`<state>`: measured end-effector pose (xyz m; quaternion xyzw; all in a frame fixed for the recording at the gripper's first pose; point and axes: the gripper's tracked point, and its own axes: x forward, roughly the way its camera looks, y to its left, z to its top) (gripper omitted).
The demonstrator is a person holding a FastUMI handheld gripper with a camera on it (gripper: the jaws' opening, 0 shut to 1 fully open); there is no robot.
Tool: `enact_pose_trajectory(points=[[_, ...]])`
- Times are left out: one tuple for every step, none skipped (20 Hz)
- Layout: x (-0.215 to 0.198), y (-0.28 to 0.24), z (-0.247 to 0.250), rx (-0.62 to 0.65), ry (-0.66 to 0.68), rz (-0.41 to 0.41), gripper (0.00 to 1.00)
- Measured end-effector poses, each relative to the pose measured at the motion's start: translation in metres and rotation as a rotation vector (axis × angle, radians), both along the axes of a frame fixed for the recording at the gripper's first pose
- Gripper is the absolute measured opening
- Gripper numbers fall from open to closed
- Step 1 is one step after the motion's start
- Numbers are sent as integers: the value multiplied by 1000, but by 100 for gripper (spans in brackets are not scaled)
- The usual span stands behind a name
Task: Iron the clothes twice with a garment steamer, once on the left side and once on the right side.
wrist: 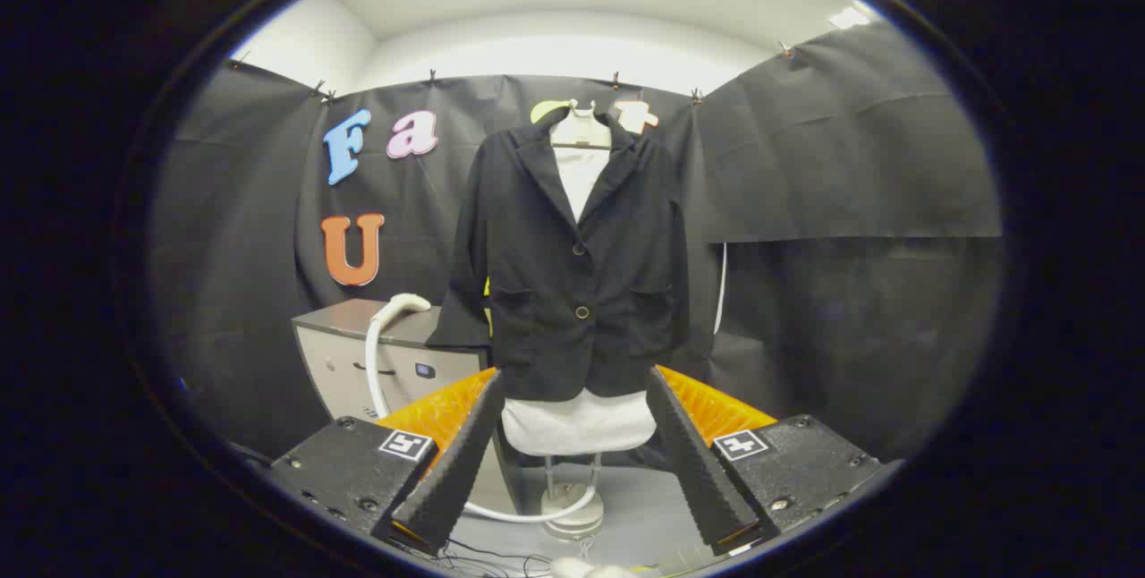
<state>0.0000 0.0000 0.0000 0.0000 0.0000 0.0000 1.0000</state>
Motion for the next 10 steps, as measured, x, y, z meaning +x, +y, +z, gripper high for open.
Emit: enact_pose_trajectory(points=[[1, 3, 0, 1, 3, 4, 99], [3, 6, 0, 4, 6, 9, 99], [5, 7, -2, 4, 11, 8, 99], [7, 8, -1, 2, 13, 9, 99], [8, 9, -1, 2, 15, 10, 99], [10, 11, 0, 3, 15, 11, 99], [11, 12, 0, 6, 18, 14, 99], [12, 14, 1, 10, 18, 19, 99], [13, 16, 1, 13, 20, 20, 99], [14, 17, 1, 17, 24, 23, 99]])
